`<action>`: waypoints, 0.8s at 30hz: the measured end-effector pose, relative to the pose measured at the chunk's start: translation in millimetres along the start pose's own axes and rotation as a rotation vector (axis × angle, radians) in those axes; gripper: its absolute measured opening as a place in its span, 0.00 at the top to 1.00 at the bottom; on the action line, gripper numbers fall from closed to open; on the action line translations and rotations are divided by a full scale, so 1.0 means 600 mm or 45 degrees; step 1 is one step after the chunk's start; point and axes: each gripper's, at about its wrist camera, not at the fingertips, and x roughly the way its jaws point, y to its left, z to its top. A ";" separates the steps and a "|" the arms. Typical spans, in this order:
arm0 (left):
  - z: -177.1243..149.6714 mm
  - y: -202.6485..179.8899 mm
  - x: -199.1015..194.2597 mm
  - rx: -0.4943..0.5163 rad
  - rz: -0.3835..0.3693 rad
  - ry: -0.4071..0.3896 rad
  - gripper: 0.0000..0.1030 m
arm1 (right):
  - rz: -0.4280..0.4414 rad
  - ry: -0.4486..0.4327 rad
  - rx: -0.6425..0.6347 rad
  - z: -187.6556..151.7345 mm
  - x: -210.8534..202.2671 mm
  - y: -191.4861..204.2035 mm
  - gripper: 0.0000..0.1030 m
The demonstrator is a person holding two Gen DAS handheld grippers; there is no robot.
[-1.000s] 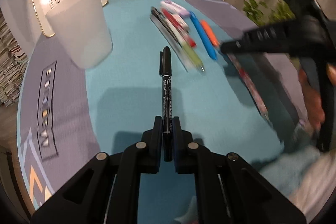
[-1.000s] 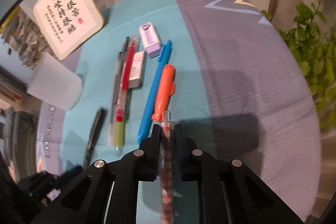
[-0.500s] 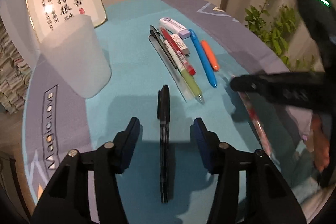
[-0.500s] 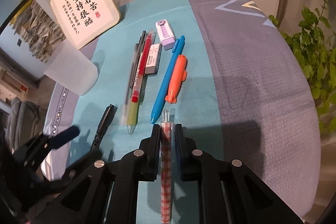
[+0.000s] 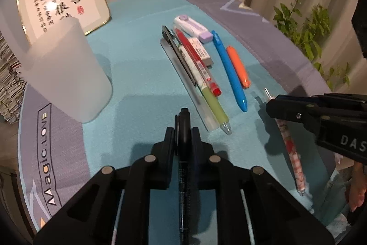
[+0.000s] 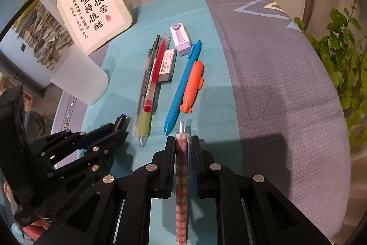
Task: Organize stationery
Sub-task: 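Grasp and lift the pink checkered pen with the right gripper while the left lifts the black marker, then carry the pink checkered pen into the frosted cup and open the right gripper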
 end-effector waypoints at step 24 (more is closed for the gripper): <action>-0.009 0.070 -0.178 -0.187 0.002 -0.382 0.88 | 0.035 -0.265 -0.192 0.019 -0.099 0.103 0.86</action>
